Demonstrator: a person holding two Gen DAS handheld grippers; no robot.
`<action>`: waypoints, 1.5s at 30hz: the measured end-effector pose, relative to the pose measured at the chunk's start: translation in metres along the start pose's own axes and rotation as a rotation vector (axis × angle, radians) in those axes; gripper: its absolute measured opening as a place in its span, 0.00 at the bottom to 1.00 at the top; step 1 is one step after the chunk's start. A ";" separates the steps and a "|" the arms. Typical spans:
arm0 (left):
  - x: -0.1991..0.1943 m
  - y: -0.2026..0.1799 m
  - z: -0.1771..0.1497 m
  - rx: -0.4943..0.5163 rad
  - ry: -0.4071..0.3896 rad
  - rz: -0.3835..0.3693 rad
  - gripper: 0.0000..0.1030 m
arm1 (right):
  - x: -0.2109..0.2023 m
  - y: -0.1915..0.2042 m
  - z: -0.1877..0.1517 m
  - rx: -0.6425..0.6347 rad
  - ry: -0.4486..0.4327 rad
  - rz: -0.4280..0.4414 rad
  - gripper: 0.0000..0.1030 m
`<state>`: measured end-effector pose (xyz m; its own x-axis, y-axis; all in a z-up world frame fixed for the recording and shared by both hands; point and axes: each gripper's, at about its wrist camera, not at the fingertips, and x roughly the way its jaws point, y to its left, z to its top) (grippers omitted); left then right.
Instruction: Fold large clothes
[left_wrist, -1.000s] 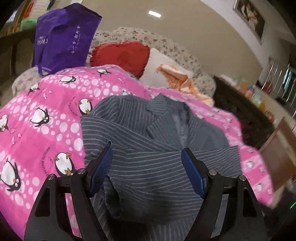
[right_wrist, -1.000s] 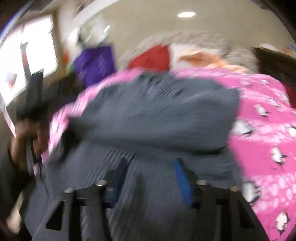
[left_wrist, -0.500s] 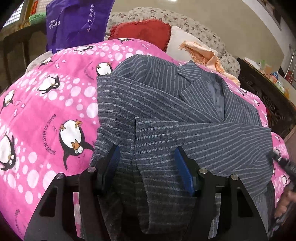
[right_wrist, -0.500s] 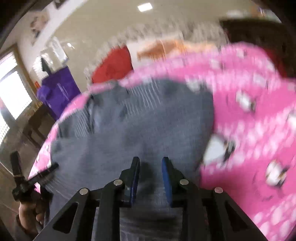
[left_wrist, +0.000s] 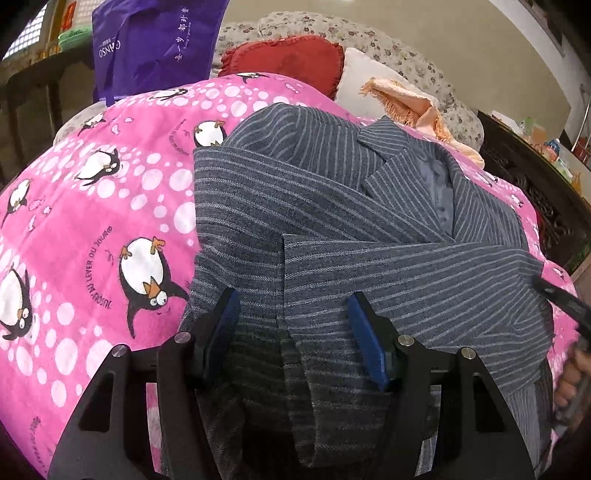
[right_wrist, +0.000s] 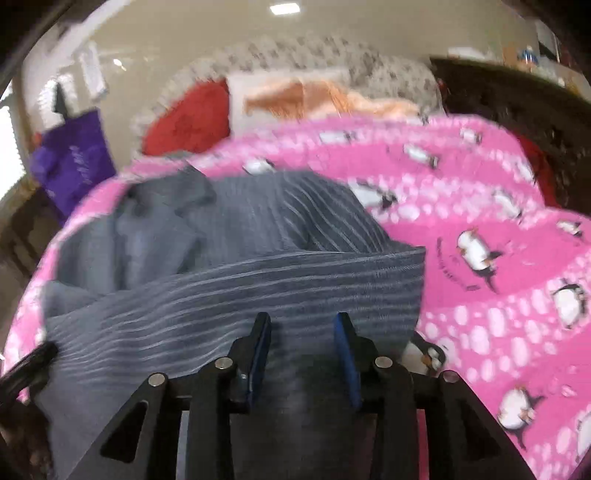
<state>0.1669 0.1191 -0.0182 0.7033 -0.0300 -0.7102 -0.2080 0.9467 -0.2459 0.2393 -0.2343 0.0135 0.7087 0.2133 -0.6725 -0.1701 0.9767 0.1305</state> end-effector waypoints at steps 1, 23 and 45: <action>0.000 0.000 0.000 0.001 0.001 0.000 0.60 | -0.014 0.002 -0.003 -0.004 -0.009 0.036 0.34; -0.105 0.041 -0.052 0.195 0.061 -0.029 0.60 | -0.187 -0.028 -0.167 -0.197 0.049 0.174 0.78; -0.183 0.069 -0.186 0.330 0.218 -0.352 0.70 | -0.184 -0.050 -0.274 -0.129 0.044 0.534 0.63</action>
<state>-0.1027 0.1303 -0.0276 0.5268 -0.3971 -0.7515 0.2651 0.9168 -0.2986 -0.0704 -0.3284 -0.0691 0.4719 0.6746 -0.5676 -0.5826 0.7218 0.3735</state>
